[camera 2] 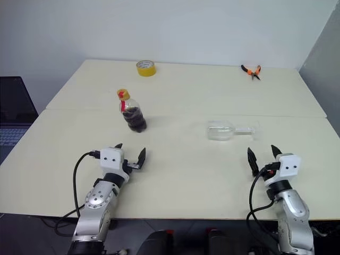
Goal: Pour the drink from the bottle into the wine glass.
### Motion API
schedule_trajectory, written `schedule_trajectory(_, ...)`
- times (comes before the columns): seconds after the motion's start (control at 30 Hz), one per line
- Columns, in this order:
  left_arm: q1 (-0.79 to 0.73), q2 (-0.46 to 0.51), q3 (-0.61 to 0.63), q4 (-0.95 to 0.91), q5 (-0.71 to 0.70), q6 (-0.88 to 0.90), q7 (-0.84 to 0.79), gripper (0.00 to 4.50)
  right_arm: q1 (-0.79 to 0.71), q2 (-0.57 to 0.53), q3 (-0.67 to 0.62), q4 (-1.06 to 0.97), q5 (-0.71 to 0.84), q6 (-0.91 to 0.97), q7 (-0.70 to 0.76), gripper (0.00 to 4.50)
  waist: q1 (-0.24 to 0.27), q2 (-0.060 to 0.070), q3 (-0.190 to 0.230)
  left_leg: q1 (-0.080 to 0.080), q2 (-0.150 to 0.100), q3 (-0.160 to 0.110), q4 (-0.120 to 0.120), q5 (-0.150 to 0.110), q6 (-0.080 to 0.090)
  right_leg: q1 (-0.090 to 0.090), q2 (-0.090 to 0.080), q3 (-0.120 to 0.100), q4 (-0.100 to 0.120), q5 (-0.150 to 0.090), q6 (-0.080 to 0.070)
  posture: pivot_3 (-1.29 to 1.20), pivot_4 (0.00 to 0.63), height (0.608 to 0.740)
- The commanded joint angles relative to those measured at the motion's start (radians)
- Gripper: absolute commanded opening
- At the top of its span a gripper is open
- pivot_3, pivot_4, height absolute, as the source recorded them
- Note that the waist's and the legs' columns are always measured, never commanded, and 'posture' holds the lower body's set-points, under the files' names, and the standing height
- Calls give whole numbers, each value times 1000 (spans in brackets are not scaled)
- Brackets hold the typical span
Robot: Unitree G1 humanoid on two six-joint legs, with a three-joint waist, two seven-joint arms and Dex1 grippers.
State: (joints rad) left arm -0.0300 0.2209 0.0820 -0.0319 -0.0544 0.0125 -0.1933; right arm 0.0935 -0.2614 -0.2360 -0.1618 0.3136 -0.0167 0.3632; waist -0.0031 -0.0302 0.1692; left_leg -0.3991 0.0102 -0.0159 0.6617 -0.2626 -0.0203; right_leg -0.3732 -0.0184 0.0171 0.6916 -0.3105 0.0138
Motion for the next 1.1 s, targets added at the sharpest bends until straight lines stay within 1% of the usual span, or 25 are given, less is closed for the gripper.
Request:
schedule_trajectory(0.03,4,7,-6,-38,6,-48,-12,4479,-10,1,7,-53,-2,-18,-1,4500,0,0,0,0,0,0,0,0,0,0,0,0,0,0,0,0,150,740)
schedule_trajectory(0.23,-4,18,2,-36,8,-33,-17,4479,-7,0,38,-91,5,-2,9,4500,0,0,0,0,0,0,0,0,0,0,0,0,0,0,0,0,150,740)
schedule_trajectory(0.3,-12,21,20,-26,-19,-32,-29,4479,-2,-7,51,-111,20,11,30,4500,0,0,0,0,0,0,0,0,0,0,0,0,0,0,0,0,150,740)
schedule_trajectory(0.4,-19,39,35,-7,-23,-22,-34,4479,11,-21,70,-143,34,32,58,4500,0,0,0,0,0,0,0,0,0,0,0,0,0,0,0,0,150,740)
schedule_trajectory(0.5,-37,50,57,8,-60,-31,-63,4479,35,-55,107,-196,49,66,113,4500,0,0,0,0,0,0,0,0,0,0,0,0,0,0,0,0,150,740)
schedule_trajectory(0.63,-112,93,75,64,-71,-24,-91,4479,53,-112,153,-291,71,133,168,4500,0,0,0,0,0,-2,0,0,0,0,0,-2,0,0,0,0,150,740)
schedule_trajectory(0.73,-164,111,78,116,-75,-41,-110,4479,35,-141,160,-346,103,193,178,4500,1,0,0,0,0,-2,0,0,0,1,0,-2,0,0,0,0,150,740)
schedule_trajectory(0.8,-199,121,77,151,-80,-22,-124,4479,21,-160,159,-373,130,232,188,4500,1,0,0,0,0,-2,0,0,0,1,0,-2,-1,0,0,0,150,740)
schedule_trajectory(0.93,-254,132,69,229,-83,-29,-164,4479,7,-183,147,-393,181,292,200,4500,1,0,0,0,0,-2,0,0,0,1,0,-2,-1,0,0,0,150,740)
schedule_trajectory(1.1,-394,121,67,383,-65,-40,-143,4479,-22,-206,143,-374,181,293,231,4500,1,-1,0,-1,-1,-3,1,0,0,1,0,-3,-1,0,0,0,150,740)
